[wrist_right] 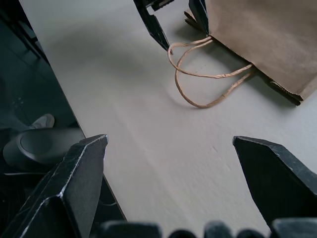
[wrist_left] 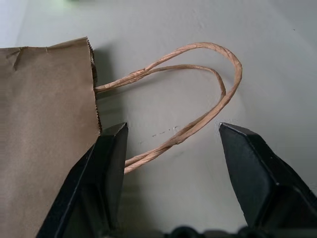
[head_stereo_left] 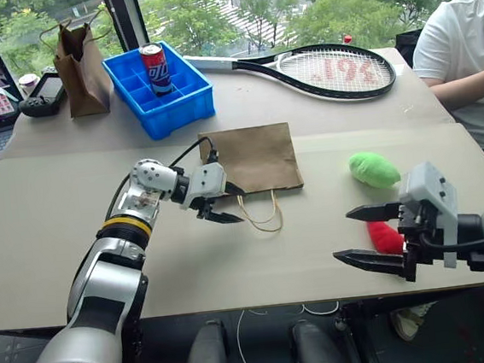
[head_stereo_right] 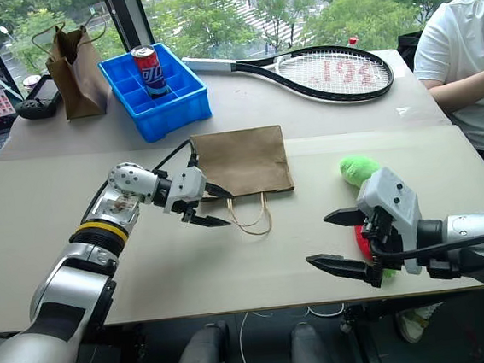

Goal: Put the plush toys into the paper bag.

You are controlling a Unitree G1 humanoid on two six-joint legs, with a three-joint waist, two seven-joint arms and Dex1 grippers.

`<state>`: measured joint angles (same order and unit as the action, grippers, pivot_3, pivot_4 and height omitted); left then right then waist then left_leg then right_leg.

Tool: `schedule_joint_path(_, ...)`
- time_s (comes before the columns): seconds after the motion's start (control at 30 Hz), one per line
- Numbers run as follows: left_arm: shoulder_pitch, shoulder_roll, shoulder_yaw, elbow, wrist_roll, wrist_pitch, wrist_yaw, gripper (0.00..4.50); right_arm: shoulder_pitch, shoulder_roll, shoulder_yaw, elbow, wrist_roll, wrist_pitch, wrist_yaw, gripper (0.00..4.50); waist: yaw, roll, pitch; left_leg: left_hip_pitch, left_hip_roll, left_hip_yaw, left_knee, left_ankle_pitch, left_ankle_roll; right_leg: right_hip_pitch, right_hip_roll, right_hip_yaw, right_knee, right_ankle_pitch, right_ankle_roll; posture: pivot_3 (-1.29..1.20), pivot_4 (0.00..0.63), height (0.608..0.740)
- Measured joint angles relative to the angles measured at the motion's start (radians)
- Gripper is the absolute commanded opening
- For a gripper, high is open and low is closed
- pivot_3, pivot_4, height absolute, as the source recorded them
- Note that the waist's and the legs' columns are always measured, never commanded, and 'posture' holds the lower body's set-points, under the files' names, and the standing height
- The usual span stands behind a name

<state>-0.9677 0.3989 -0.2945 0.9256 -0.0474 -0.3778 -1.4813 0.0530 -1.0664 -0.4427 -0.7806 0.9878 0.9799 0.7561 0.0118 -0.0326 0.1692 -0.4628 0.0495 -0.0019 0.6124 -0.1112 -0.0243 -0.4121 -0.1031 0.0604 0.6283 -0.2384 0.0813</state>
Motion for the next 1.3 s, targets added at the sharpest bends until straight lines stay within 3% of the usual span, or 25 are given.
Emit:
schedule_joint_path(0.17, 0.000, -0.003, 0.020, 0.015, -0.015, 0.012, -0.048, 0.13, 0.010, 0.001, 0.005, -0.016, -0.003, -0.018, 0.007, 4.50, -0.004, 0.000, 0.000, 0.000, 0.000, -0.001, 0.000, 0.000, 0.000, 0.000, 0.001, 0.000, 0.001, 0.000, 0.000, 0.00, 0.150, 0.740)
schedule_joint_path(0.37, 0.006, -0.004, 0.063, -0.039, -0.049, 0.076, -0.077, 0.06, -0.009, 0.003, 0.131, -0.013, -0.076, -0.037, -0.012, 4.50, -0.004, 0.000, 0.000, 0.000, 0.000, -0.001, 0.001, 0.000, 0.000, 0.000, 0.001, 0.000, 0.001, 0.000, 0.000, 0.00, 0.150, 0.740)
schedule_joint_path(0.47, 0.044, -0.007, 0.085, -0.163, -0.100, 0.189, -0.082, 0.06, -0.055, 0.054, 0.207, -0.002, -0.107, -0.042, -0.049, 4.50, -0.005, 0.000, 0.000, 0.001, 0.000, -0.001, 0.001, 0.000, 0.000, 0.000, 0.001, 0.000, 0.001, 0.000, 0.000, 0.00, 0.150, 0.740)
schedule_joint_path(0.57, 0.071, -0.013, 0.102, -0.276, -0.150, 0.323, -0.075, 0.00, -0.097, 0.096, 0.271, 0.010, -0.149, -0.053, -0.086, 3.85, -0.006, 0.000, 0.000, 0.001, 0.000, -0.002, 0.001, 0.000, 0.000, 0.001, 0.002, 0.000, 0.001, 0.000, 0.000, 0.00, 0.150, 0.740)
schedule_joint_path(0.67, 0.082, -0.012, 0.121, -0.407, -0.195, 0.446, -0.049, 0.00, -0.136, 0.162, 0.360, 0.045, -0.239, -0.087, -0.139, 2.68, -0.009, 0.000, 0.000, 0.001, 0.001, -0.003, 0.002, 0.000, 0.000, 0.001, 0.003, 0.001, 0.002, 0.000, 0.000, 0.00, 0.150, 0.740)
schedule_joint_path(0.93, 0.114, 0.001, 0.121, -0.602, -0.229, 0.573, 0.009, 0.00, -0.157, 0.370, 0.508, 0.132, -0.443, -0.206, -0.264, 0.03, -0.017, 0.000, 0.000, 0.001, 0.002, -0.005, 0.002, 0.000, 0.000, 0.003, 0.008, 0.005, 0.002, 0.000, -0.001, 0.00, 0.150, 0.740)
schedule_joint_path(1.3, 0.124, -0.004, 0.114, -0.677, -0.238, 0.624, 0.052, 0.00, -0.251, 0.591, 0.585, 0.359, -0.630, -0.347, -0.356, 0.03, -0.025, 0.000, 0.000, 0.002, 0.002, -0.006, 0.002, 0.000, 0.000, 0.004, 0.010, 0.006, 0.002, 0.001, -0.002, 0.00, 0.150, 0.740)
